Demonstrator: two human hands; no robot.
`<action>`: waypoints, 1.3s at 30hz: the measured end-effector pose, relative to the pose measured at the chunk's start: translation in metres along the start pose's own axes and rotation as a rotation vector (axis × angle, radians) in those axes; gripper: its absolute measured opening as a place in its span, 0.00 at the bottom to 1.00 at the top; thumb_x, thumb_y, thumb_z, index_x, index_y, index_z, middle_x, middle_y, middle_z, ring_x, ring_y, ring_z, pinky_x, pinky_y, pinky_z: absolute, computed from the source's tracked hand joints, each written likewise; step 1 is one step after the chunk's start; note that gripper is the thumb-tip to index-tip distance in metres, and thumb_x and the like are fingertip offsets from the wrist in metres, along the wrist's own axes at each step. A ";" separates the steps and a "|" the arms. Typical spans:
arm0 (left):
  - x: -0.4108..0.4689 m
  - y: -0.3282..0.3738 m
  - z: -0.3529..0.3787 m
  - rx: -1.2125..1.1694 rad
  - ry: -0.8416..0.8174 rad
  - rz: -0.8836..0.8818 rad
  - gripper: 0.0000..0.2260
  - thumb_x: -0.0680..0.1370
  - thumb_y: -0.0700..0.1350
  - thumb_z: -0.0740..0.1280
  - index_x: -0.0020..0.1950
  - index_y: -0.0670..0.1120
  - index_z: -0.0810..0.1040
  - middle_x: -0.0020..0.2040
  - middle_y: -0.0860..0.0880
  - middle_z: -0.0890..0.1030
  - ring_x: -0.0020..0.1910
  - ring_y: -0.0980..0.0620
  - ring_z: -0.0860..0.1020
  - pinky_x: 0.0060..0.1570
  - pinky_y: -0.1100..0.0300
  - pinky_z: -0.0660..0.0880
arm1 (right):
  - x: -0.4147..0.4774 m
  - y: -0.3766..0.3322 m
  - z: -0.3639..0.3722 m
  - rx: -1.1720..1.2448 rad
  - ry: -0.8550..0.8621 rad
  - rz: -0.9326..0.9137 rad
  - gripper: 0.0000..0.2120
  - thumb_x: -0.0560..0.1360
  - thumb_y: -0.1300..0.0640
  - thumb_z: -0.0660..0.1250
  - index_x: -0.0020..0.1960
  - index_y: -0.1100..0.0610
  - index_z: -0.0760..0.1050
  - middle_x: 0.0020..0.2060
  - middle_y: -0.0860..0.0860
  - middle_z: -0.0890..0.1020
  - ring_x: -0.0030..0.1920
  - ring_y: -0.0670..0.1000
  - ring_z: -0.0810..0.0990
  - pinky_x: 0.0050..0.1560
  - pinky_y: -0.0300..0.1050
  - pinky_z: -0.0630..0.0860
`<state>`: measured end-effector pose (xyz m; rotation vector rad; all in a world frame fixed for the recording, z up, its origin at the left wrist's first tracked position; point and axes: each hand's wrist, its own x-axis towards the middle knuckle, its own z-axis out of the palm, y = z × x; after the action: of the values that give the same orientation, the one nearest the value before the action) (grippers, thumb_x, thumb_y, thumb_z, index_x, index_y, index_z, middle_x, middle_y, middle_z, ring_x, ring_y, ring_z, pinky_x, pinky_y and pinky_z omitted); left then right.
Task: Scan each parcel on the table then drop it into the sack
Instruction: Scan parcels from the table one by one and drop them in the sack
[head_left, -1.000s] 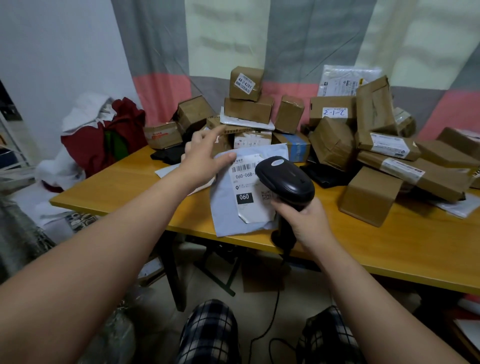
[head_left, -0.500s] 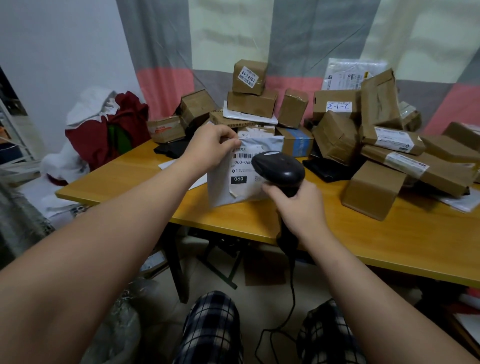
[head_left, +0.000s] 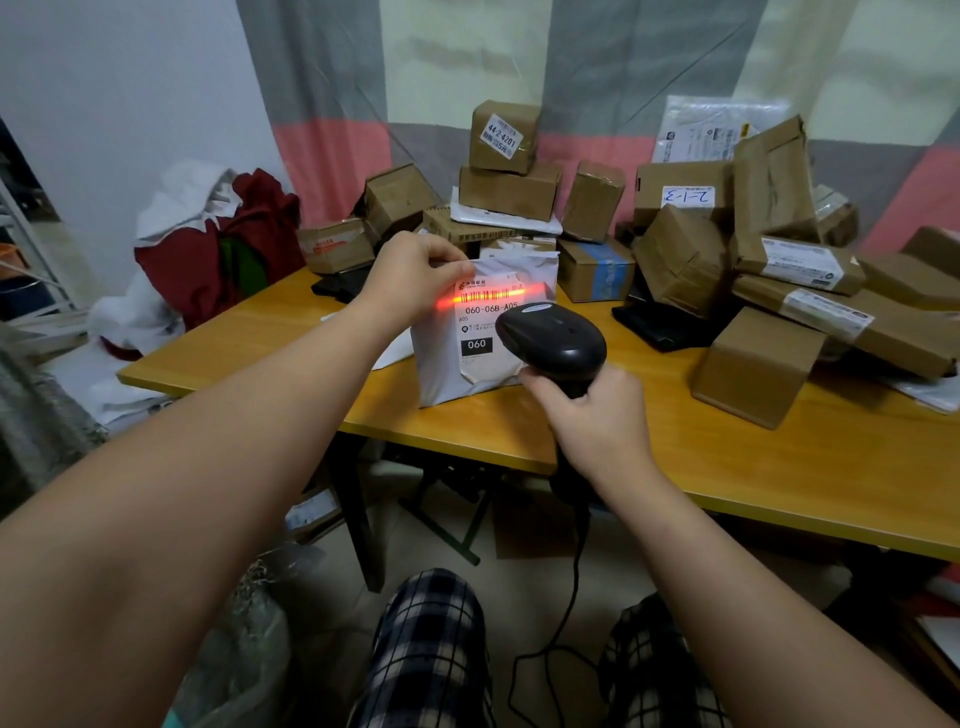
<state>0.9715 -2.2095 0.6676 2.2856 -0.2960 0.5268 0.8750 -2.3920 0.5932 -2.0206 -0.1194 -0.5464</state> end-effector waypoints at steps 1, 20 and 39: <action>0.000 0.000 0.000 0.002 0.003 -0.005 0.08 0.77 0.46 0.69 0.53 0.45 0.83 0.48 0.50 0.80 0.51 0.53 0.78 0.50 0.58 0.77 | 0.000 0.000 0.000 -0.003 -0.001 -0.002 0.10 0.71 0.50 0.72 0.38 0.56 0.79 0.29 0.48 0.79 0.35 0.46 0.78 0.32 0.39 0.70; -0.008 -0.012 -0.007 0.080 0.054 0.048 0.08 0.76 0.45 0.70 0.51 0.41 0.81 0.45 0.49 0.78 0.45 0.52 0.75 0.42 0.60 0.68 | -0.013 0.006 0.007 0.125 -0.027 0.006 0.07 0.71 0.51 0.73 0.40 0.54 0.80 0.32 0.49 0.81 0.38 0.48 0.80 0.38 0.44 0.75; -0.304 -0.136 -0.203 0.361 0.616 -0.426 0.04 0.76 0.41 0.70 0.50 0.44 0.82 0.43 0.56 0.79 0.45 0.65 0.75 0.44 0.78 0.67 | -0.084 -0.090 0.241 0.147 -1.020 -0.421 0.23 0.71 0.56 0.74 0.65 0.53 0.74 0.60 0.49 0.76 0.59 0.45 0.74 0.55 0.35 0.68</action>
<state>0.6938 -1.9536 0.5706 2.2867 0.6171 1.0748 0.8509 -2.1293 0.5340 -1.9462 -1.1721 0.2918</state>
